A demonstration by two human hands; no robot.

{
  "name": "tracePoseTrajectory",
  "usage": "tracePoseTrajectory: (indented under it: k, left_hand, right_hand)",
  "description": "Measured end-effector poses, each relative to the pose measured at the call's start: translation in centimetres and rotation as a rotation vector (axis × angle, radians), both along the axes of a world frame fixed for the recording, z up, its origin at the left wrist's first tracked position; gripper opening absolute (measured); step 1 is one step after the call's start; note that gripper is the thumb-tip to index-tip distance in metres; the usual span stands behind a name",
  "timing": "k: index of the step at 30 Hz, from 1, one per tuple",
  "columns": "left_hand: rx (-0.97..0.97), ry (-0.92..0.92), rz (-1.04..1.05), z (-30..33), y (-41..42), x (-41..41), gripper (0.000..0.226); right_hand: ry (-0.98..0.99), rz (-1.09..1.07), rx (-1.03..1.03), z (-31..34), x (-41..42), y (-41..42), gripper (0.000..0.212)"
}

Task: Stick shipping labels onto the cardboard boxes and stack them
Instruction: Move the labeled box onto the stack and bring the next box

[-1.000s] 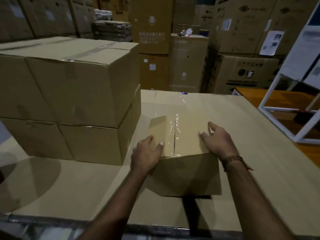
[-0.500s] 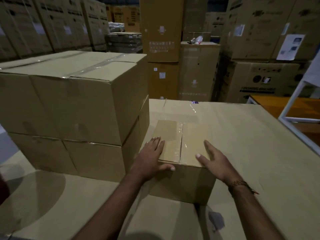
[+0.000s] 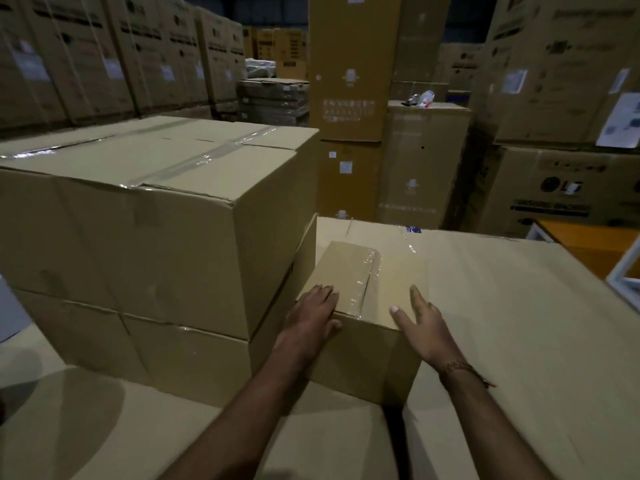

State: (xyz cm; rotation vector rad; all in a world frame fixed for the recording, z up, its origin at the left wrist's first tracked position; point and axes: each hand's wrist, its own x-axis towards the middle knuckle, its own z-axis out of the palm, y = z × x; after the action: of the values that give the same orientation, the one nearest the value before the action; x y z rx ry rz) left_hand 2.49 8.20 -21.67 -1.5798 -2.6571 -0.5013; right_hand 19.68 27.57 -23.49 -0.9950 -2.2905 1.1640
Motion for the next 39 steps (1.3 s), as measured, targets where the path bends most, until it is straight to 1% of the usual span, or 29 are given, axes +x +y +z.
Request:
tracePoseTrajectory:
  k: [2,3,5,10,15,20,26,34,39]
  left_hand:
    - [0.046,-0.02,0.052,-0.4,0.6,-1.1,0.059]
    - [0.077,-0.032,0.079,-0.7,0.8,-1.4,0.058]
    - [0.102,-0.029,0.108,-1.0,1.3,-1.8,0.066]
    - [0.094,0.032,0.153,-1.3,4.0,-3.8,0.089]
    - [0.036,0.044,0.197,-1.6,6.2,-5.4,0.099]
    - [-0.018,0.071,0.24,-2.2,7.4,-6.4,0.103]
    - [-0.064,0.075,0.271,-2.3,8.5,-7.7,0.105]
    - [-0.125,0.088,0.262,-2.4,9.1,-9.4,0.114]
    - [-0.097,0.102,0.271,-2.8,9.3,-9.7,0.113]
  right_hand:
    - [-0.011,0.007,0.002,0.0,-1.5,1.6,0.085]
    - [-0.016,0.015,-0.003,0.0,-2.1,2.4,0.085]
    - [-0.016,0.04,-0.013,-0.1,-3.2,3.9,0.085]
    - [-0.026,0.06,-0.012,-0.3,-6.2,6.7,0.085]
    - [-0.028,0.081,-0.011,-0.4,-8.8,8.9,0.086]
    - [-0.035,0.074,-0.005,-0.7,-10.8,10.1,0.087]
    - [-0.059,0.065,0.017,-0.5,-12.1,10.2,0.083]
    - [-0.069,0.061,0.019,-0.5,-13.4,10.8,0.084]
    - [-0.069,0.081,0.015,-0.4,-13.9,11.3,0.085]
